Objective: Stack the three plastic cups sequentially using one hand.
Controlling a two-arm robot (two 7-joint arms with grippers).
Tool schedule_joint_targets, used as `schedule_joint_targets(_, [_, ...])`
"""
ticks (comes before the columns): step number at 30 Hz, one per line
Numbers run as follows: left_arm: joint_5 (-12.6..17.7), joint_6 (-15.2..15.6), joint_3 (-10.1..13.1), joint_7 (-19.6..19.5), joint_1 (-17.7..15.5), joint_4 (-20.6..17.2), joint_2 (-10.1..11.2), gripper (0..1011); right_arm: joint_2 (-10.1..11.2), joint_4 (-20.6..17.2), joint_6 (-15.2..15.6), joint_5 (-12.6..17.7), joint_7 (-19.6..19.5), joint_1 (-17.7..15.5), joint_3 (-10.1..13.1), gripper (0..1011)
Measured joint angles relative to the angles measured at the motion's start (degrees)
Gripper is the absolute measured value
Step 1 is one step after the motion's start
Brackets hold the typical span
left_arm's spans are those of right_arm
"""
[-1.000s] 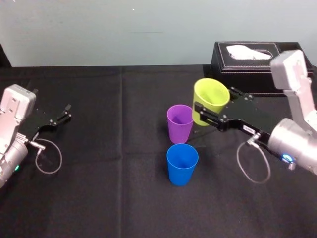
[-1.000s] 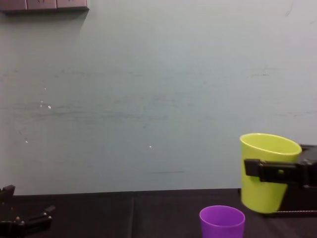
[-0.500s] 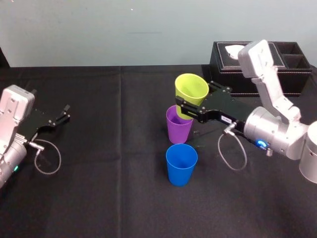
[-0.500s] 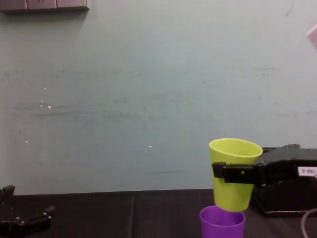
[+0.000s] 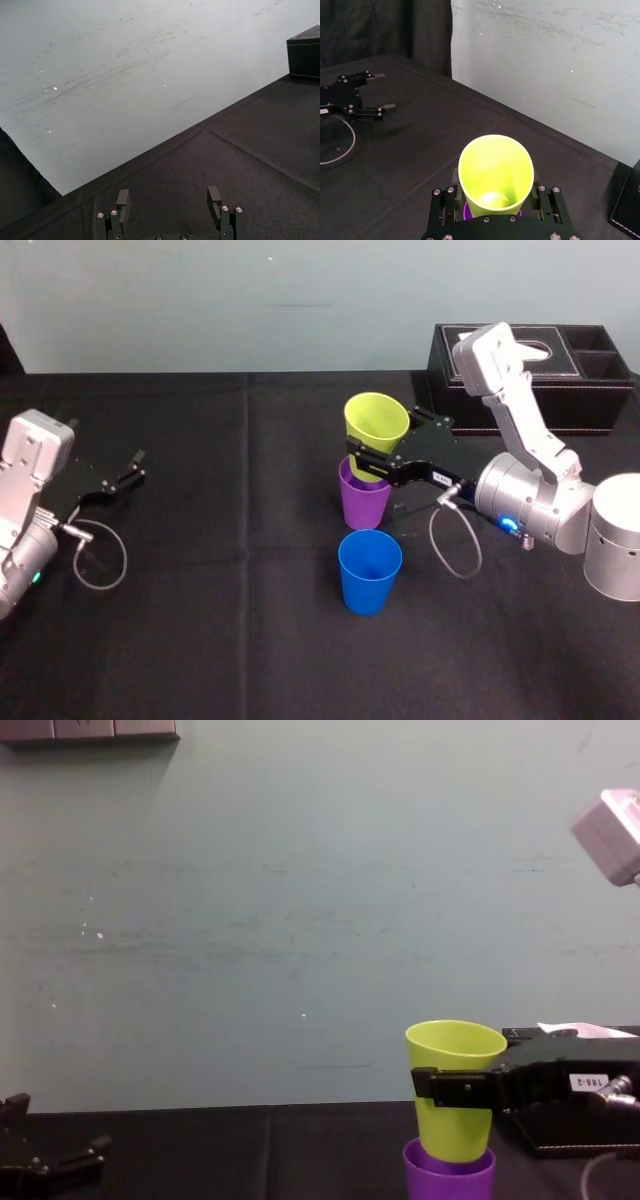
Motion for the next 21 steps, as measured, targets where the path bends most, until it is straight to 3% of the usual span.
schedule_joint_targets(21, [0.00, 0.00, 0.00, 0.00, 0.00, 0.00, 0.00, 1012, -0.95, 3.38, -0.85, -0.83, 1.11, -0.38, 0.20, 732])
